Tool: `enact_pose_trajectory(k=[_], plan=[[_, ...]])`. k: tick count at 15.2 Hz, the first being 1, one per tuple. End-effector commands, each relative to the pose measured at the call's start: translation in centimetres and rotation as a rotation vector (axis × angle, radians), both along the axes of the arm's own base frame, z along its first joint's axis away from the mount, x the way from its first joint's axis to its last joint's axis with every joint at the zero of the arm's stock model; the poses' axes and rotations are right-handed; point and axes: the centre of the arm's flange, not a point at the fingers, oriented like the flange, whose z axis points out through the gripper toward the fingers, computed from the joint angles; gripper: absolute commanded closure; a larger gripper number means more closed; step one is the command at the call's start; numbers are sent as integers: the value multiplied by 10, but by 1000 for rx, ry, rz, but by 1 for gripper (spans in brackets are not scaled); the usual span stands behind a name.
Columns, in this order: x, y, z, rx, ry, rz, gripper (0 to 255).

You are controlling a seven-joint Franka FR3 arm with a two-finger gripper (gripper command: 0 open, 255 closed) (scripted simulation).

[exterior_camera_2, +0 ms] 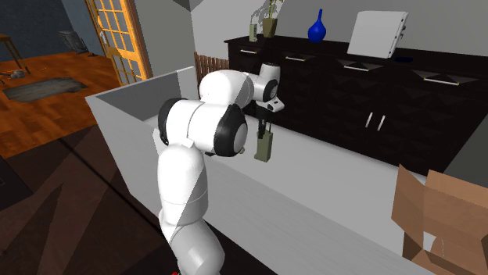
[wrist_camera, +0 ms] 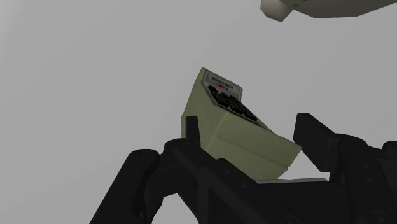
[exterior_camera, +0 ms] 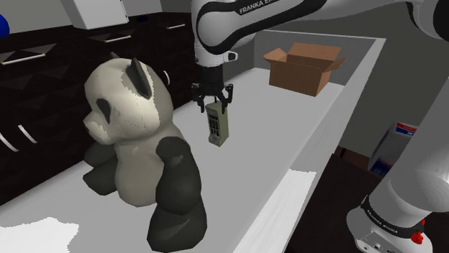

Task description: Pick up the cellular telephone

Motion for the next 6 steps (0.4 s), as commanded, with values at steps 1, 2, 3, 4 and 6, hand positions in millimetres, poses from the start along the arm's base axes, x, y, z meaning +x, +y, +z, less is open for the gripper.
enact_pose_trajectory(k=[1,2,3,4,6], plan=[[-1,-1,11,0,-1,0,255],[-1,-1,17,0,-1,0,255],[-1,-1,22,0,-1,0,255],[-1,-1,27,0,-1,0,255],[-1,-1,28,0,-1,0,255]])
